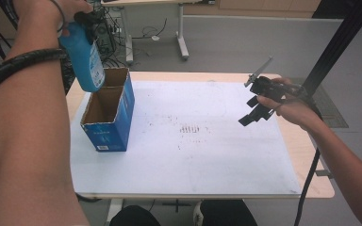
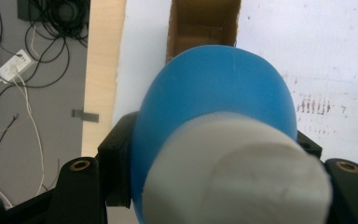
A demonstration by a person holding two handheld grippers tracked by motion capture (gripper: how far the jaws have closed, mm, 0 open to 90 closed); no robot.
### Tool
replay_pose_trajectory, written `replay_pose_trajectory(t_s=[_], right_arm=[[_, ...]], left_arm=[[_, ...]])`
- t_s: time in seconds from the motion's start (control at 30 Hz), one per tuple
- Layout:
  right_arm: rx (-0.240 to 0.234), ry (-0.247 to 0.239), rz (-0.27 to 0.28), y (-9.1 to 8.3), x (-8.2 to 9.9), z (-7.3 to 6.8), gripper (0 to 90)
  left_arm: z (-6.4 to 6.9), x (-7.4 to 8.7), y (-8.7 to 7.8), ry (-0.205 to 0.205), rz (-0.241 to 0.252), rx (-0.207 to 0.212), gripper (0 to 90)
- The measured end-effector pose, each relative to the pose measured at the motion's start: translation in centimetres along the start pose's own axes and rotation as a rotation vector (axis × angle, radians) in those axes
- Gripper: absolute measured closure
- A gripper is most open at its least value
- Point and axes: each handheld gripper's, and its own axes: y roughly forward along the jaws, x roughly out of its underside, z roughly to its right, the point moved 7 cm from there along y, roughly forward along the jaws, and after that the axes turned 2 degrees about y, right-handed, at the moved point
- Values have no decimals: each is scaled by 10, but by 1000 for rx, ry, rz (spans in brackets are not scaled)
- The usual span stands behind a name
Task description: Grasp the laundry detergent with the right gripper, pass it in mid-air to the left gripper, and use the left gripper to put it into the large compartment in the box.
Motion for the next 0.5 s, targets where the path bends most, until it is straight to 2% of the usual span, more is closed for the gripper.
replay_pose_trajectory(t_s=[0.5], right_arm=[[1,1,-13,2,3,1,63]], left_arm=[[-2,1,22,-1,-20,11,364]])
